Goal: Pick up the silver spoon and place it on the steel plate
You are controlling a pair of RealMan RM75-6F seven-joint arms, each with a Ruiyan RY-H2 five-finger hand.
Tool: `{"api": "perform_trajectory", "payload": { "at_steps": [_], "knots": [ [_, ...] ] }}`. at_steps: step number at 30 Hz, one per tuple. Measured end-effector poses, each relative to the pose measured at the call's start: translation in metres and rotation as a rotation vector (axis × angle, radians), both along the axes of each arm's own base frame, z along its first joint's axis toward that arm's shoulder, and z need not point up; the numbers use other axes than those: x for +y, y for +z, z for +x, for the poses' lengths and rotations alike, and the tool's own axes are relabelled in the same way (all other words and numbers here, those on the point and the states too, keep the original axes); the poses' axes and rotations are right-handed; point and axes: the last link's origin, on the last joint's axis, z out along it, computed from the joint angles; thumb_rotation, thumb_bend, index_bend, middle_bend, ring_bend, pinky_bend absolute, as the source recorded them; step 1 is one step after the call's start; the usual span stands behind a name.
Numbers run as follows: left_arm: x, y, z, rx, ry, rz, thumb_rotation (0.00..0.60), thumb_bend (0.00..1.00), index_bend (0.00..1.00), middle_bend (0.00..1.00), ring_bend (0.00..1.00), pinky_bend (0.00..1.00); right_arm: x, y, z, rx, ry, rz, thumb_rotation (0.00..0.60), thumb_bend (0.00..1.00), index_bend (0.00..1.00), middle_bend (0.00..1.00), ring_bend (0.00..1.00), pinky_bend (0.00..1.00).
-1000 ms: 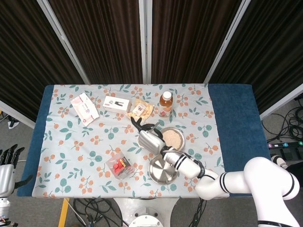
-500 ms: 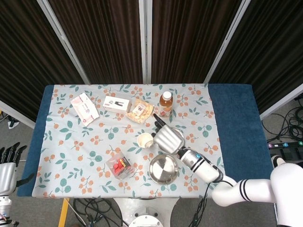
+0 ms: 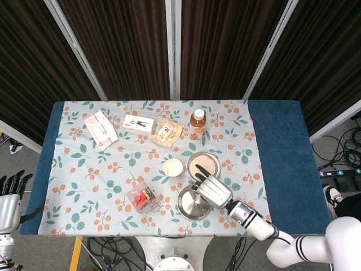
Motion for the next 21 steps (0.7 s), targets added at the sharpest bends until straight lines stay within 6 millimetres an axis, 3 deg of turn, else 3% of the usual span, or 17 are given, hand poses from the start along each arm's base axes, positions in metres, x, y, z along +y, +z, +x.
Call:
{"api": "perform_trajectory", "payload": {
  "at_steps": [5,11,21],
  "knots": [
    [-0.001,0.000,-0.002,-0.005,0.003,0.001,0.600,0.07,0.21,0.18,0.13,0.05,0.008,-0.018,-0.002,-0.004,0.034,-0.004,0.600,0.26,0.58,0.53,0.21,0.00],
    [-0.001,0.000,-0.003,-0.009,0.004,0.002,0.600,0.07,0.21,0.18,0.13,0.05,0.010,-0.021,-0.003,-0.002,0.051,-0.012,0.600,0.23,0.50,0.47,0.18,0.00],
    [-0.001,-0.001,-0.002,-0.007,-0.003,0.000,0.600,0.07,0.21,0.18,0.13,0.05,0.013,-0.002,-0.012,0.015,0.036,-0.036,0.600,0.23,0.11,0.19,0.00,0.00]
  ]
}}
